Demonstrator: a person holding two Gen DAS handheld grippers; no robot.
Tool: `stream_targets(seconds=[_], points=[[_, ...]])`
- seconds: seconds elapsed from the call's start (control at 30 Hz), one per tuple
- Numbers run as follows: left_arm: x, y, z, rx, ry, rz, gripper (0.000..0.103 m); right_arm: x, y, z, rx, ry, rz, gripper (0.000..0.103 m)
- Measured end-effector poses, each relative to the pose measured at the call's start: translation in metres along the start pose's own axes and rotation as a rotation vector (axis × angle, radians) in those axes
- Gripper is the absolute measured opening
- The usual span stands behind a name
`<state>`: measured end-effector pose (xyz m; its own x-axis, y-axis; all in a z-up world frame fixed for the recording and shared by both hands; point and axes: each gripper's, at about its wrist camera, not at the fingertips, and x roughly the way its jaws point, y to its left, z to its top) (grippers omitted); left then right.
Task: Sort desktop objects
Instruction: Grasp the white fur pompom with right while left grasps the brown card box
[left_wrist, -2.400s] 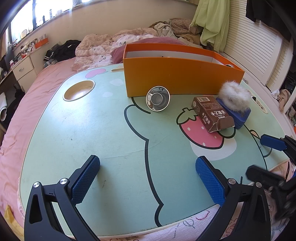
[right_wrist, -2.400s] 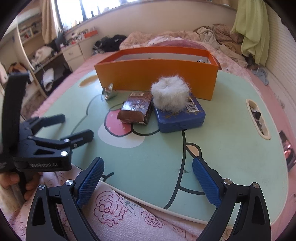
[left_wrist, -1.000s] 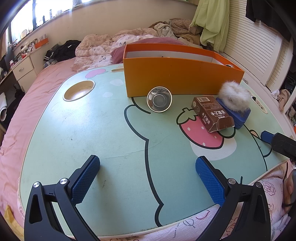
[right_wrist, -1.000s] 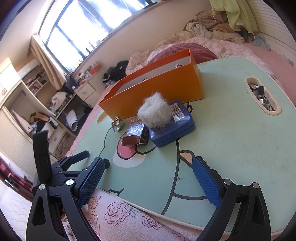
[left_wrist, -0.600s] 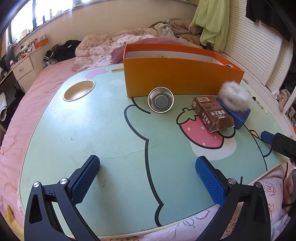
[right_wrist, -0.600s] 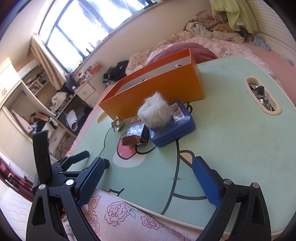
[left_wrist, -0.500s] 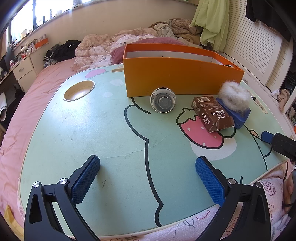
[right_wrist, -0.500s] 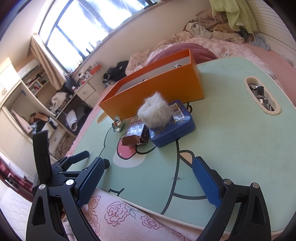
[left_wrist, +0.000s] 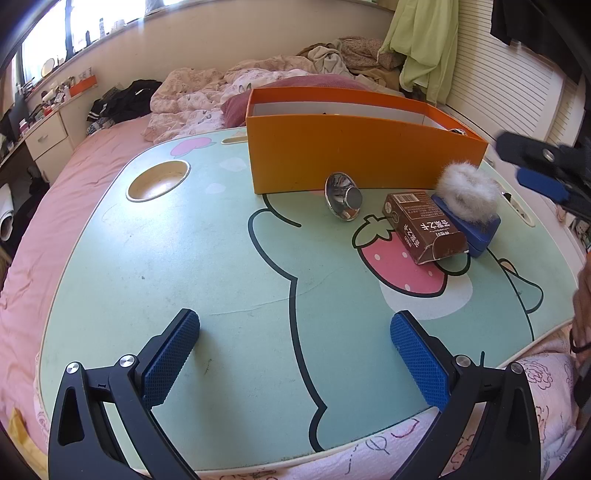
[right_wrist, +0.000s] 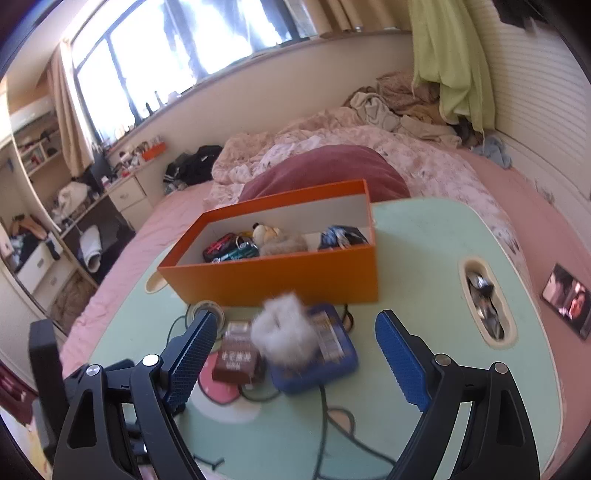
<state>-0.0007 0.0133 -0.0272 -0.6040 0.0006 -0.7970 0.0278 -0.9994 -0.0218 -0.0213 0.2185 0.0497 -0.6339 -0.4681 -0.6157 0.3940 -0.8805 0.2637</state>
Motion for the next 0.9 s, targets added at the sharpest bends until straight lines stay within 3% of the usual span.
stream_targets(seconds=[0.03,0.1,0.17,0.3,0.43,0.53,0.63,0.7,0.8,0.9], points=[[0.0,0.0,0.0,0.0,0.0,0.0,0.103,0.007,0.005,0.001,-0.019,0.009,-0.012,0.088],[0.002,0.001,0.0,0.0,-0.001,0.0,0.103,0.028,0.012,-0.003,-0.068,0.056,-0.062,0.074],[0.0,0.0,0.0,0.0,0.0,0.0,0.103,0.045,0.007,-0.008,-0.055,0.144,-0.052,0.036],[-0.009,0.002,0.001,-0.006,-0.007,-0.008,0.103,0.017,-0.009,-0.01,0.003,0.038,0.032,0.035],[-0.025,-0.001,0.003,-0.008,-0.051,-0.086,0.103,-0.028,-0.037,-0.021,0.112,-0.119,0.065,0.035],[-0.038,-0.019,0.015,0.045,-0.103,-0.143,0.103,-0.037,-0.059,-0.034,0.222,-0.134,0.054,0.035],[-0.035,-0.042,0.036,0.072,-0.076,-0.148,0.1,-0.035,-0.073,-0.037,0.308,-0.127,0.077,0.035],[-0.025,-0.054,0.052,0.077,-0.044,-0.137,0.09,-0.034,-0.075,-0.037,0.326,-0.113,0.085,0.035],[-0.007,-0.066,0.07,0.086,-0.003,-0.117,0.086,-0.03,-0.073,-0.037,0.334,-0.101,0.091,0.035],[0.009,-0.072,0.075,0.095,0.042,-0.068,0.07,-0.03,-0.073,-0.038,0.335,-0.103,0.092,0.036]])
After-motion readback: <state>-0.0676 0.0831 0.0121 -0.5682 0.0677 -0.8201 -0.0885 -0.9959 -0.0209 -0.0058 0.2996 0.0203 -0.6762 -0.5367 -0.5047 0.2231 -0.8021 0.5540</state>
